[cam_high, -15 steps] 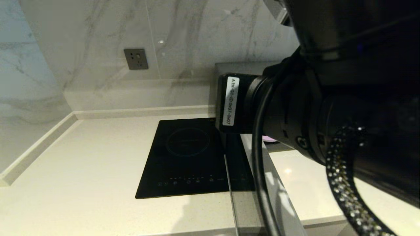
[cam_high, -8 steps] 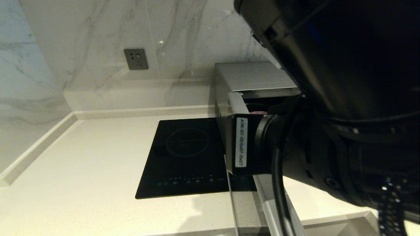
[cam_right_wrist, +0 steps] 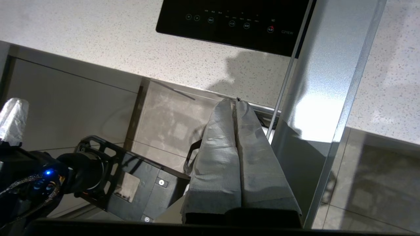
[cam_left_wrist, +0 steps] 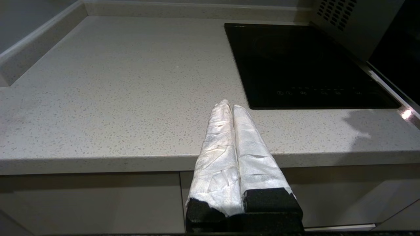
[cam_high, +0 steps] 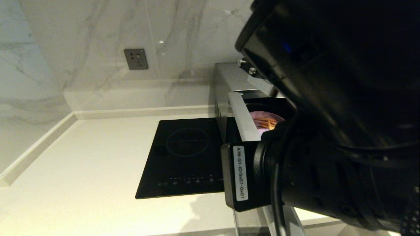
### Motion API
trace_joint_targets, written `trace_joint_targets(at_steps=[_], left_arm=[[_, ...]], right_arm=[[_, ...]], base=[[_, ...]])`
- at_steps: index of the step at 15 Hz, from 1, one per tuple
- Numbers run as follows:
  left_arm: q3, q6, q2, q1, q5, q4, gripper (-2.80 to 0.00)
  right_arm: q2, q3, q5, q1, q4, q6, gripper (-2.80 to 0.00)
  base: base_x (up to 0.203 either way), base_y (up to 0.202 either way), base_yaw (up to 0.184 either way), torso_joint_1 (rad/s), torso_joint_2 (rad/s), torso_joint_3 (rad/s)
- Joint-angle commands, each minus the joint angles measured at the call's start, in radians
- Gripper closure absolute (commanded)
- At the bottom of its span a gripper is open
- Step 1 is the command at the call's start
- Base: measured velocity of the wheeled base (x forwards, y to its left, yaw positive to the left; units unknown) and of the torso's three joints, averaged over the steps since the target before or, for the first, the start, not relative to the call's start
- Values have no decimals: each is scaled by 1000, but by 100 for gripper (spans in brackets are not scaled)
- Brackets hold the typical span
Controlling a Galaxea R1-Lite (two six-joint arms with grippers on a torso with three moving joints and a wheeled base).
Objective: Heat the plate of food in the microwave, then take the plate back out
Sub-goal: Close the microwave oven
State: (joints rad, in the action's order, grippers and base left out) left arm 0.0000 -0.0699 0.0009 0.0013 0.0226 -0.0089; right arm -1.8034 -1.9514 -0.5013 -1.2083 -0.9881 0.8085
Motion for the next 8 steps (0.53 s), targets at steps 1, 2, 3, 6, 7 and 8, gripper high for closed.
trace_joint_targets(at_steps=[1,2,3,6,7,8], left_arm=[[0,-1,1,0,0,0,0],[0,-1,1,0,0,0,0],[0,-1,1,0,0,0,0],[0,-1,1,0,0,0,0],[0,-1,1,0,0,0,0],[0,-1,1,0,0,0,0]], right_arm=[[-2,33,-3,0,-6,4,0],[-1,55,-4,2,-6,6,0],[-1,67,-5,5,-6,10,0],[0,72,-8,35,-51,62,0],[3,71,-11,43,-71,89,0],[11,71,-12,54,-92,104,0]], base=[[0,0,0,0,0,0],[0,0,0,0,0,0],[0,0,0,0,0,0],[0,0,0,0,0,0],[0,0,0,0,0,0],[0,0,0,0,0,0]])
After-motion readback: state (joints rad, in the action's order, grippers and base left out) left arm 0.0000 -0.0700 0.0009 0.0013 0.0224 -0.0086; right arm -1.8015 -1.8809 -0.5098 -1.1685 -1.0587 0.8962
